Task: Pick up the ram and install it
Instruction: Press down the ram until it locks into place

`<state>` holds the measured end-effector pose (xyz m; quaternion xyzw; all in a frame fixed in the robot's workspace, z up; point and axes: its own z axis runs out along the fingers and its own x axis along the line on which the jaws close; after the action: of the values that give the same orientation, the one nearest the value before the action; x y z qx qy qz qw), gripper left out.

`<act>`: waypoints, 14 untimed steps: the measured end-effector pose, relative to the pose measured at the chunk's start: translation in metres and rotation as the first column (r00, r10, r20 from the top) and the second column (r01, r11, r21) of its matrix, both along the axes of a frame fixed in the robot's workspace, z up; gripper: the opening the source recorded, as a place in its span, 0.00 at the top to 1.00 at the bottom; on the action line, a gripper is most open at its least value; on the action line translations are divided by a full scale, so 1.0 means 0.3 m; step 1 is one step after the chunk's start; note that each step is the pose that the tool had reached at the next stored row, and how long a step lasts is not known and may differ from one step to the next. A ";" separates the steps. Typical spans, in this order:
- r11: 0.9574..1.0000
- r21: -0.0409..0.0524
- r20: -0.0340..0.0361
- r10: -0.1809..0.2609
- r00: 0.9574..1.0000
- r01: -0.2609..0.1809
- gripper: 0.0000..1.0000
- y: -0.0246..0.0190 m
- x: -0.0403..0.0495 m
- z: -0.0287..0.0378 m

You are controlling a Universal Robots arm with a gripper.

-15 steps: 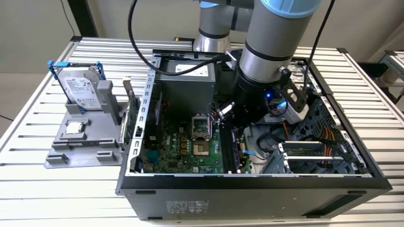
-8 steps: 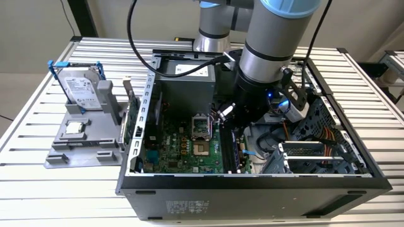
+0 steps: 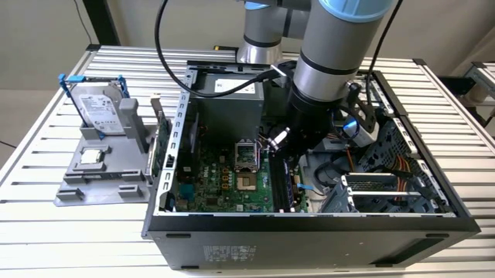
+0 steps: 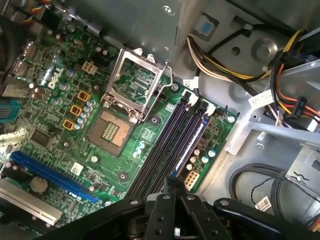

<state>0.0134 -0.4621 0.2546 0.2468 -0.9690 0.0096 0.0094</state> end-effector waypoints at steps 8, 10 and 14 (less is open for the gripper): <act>0.998 0.000 0.000 0.062 0.998 -0.062 1.00 0.000 0.000 0.000; 0.997 0.000 -0.001 0.079 0.997 -0.079 1.00 0.000 0.000 0.000; 0.993 0.000 -0.001 0.114 0.993 -0.114 1.00 0.001 0.000 0.000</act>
<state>0.0135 -0.4619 0.2546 0.3017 -0.9533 0.0099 0.0092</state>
